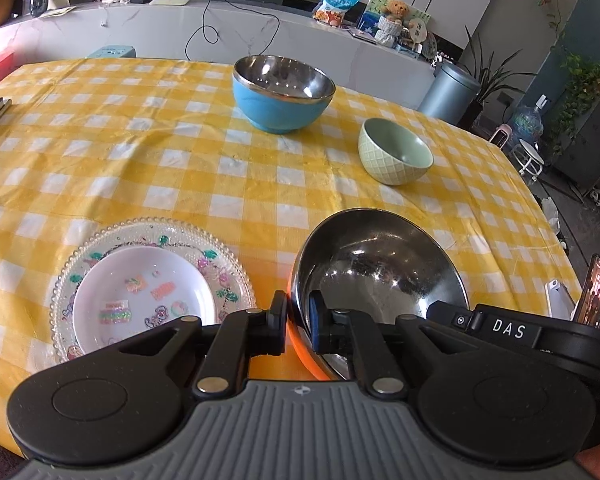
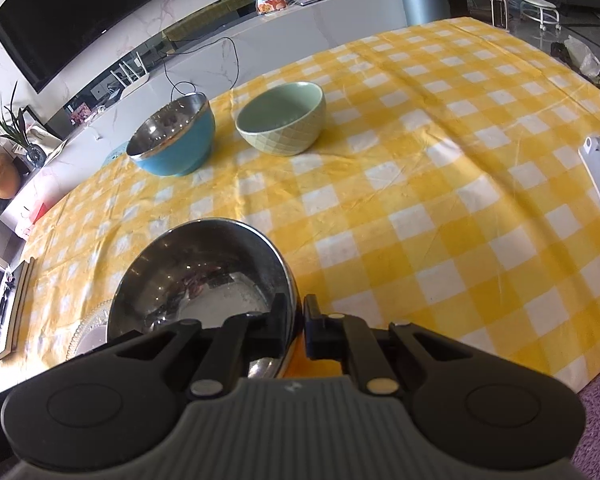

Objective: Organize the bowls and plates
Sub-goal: 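Carry the orange bowl beside the plate stack and lower it, then open both grippers and pull back from the orange bowl, then close both grippers on the rim of the blue steel bowl, then carry the blue bowl and lower it into the orange bowl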

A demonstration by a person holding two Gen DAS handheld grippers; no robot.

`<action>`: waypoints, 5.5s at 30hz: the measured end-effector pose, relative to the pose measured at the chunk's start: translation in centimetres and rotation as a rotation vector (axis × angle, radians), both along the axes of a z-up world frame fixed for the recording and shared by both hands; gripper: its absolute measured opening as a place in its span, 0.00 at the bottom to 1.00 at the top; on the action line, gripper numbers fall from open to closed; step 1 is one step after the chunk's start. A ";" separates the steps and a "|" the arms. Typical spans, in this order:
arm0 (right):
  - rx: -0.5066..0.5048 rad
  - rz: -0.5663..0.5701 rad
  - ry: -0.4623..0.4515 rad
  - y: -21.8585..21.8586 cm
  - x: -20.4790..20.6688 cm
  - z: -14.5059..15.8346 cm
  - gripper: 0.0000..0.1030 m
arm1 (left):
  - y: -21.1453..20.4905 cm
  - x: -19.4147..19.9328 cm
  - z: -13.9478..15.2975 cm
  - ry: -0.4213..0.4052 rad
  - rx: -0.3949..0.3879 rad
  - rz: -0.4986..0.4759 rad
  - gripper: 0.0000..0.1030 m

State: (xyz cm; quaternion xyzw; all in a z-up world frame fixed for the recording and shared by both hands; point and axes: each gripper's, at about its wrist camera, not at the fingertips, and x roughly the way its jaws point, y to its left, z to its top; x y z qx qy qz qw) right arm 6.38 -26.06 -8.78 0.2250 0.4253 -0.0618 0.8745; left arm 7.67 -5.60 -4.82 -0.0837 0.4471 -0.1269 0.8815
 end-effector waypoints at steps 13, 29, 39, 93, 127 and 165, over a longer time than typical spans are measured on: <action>-0.018 -0.002 -0.005 0.3 0.5 -0.2 0.08 | 0.3 0.7 -0.8 0.023 -0.035 0.009 0.12; -0.042 0.006 -0.042 0.9 0.6 0.1 0.33 | 0.8 0.6 -0.3 -0.009 -0.066 0.018 0.49; -0.207 0.051 -0.138 2.2 0.3 1.7 0.40 | 1.5 0.6 1.8 -0.101 -0.045 0.000 0.56; -0.080 0.147 0.001 4.7 26.7 -0.3 0.29 | 4.1 25.0 -0.6 -0.013 -0.008 0.067 0.51; 0.007 0.142 -0.042 6.5 15.1 4.5 0.12 | 5.8 13.4 5.9 -0.049 -0.062 0.113 0.13; 0.019 0.005 -0.023 0.4 -2.3 4.8 0.07 | 1.0 -0.8 4.7 0.007 -0.133 0.009 0.16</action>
